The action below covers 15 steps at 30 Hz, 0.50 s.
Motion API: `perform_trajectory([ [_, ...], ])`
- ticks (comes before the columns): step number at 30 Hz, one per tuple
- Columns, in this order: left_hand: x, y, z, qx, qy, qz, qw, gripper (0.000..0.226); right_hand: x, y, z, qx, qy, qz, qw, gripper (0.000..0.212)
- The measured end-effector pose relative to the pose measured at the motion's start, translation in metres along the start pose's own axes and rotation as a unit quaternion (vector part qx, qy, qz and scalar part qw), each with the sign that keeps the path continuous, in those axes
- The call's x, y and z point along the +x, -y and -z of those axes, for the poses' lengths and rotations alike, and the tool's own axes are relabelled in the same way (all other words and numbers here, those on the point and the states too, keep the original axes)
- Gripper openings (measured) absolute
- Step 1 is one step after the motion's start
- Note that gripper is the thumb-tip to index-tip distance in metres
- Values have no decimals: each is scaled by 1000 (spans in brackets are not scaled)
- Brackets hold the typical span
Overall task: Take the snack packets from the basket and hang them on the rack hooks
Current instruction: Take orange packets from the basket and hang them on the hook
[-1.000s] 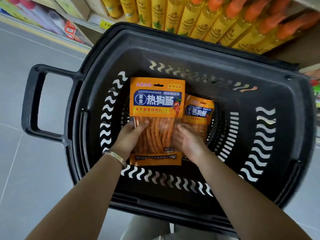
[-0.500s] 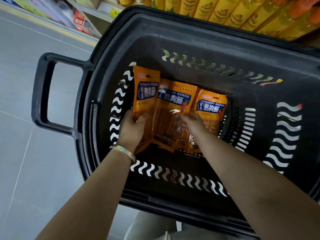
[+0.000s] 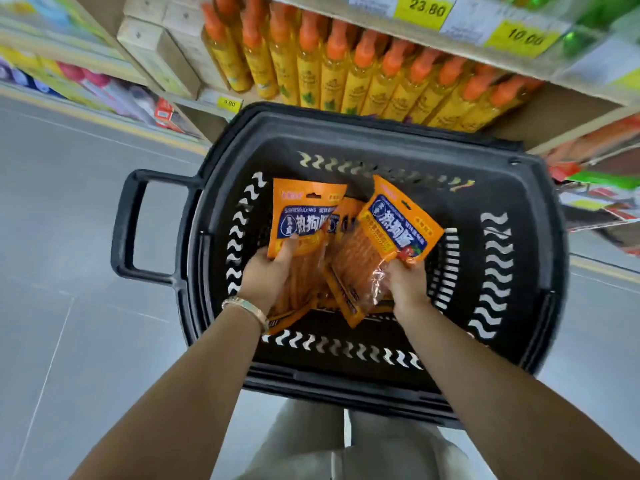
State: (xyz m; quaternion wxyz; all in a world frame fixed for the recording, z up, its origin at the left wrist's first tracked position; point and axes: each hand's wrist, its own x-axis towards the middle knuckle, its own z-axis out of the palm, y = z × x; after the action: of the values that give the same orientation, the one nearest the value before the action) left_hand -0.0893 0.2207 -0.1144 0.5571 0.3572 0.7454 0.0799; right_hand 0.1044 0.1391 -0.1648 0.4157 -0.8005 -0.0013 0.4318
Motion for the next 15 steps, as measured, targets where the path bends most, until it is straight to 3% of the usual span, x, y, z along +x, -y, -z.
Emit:
perform_trajectory([
  [3,-22,-11,5,-5,34,-16,999,44,-16,15,29,25,-80,24,996,22],
  [6,-46,-24,5,-2,58,-71,996,47,-39,31,60,23,-97,86,991,15],
  [11,-84,-61,-22,59,54,-186,979,46,-71,69,116,-52,-127,186,973,37],
  [14,-110,-95,-46,70,82,-286,952,9,-83,90,156,-17,-137,242,960,28],
  [15,-120,-108,-56,84,92,-323,938,8,-86,95,171,-1,-141,260,955,26],
])
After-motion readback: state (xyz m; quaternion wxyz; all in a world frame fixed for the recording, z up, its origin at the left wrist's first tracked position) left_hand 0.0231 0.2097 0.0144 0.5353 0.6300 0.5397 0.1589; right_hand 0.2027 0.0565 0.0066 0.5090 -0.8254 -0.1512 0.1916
